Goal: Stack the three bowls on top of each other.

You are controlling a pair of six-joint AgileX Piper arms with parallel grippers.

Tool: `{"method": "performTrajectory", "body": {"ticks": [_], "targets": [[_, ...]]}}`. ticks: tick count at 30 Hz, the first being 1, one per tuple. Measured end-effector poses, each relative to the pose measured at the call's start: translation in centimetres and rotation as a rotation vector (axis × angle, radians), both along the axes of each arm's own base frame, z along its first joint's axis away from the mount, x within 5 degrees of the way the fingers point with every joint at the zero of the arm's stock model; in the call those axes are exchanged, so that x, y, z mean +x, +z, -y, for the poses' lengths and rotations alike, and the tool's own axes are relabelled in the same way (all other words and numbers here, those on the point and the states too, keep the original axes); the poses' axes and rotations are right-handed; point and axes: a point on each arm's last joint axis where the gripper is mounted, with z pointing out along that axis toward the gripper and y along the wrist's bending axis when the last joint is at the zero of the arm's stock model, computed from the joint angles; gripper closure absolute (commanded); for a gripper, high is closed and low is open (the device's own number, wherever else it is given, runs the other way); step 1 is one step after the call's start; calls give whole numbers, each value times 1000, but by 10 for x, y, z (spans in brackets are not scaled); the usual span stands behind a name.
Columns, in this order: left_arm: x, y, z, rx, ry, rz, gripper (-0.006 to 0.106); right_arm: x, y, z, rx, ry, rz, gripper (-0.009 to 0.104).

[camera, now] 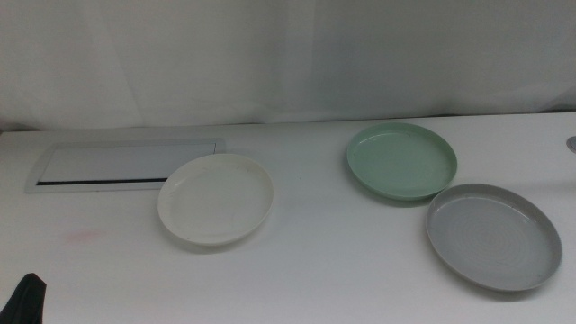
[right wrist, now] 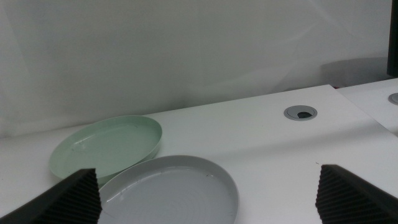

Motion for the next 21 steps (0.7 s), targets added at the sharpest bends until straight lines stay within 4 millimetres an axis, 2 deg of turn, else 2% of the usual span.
{"method": "performTrajectory", "body": {"ticks": [10,16,21], "targets": [[0,10,1,4,-14,77,8,0,0,0,0,1,2,1],[-12,62,-1,74,13,113,8,0,0,0,0,1,4,1],[-5,101,-3,116,27,29,11,0,0,0,0,1,4,1]]}}
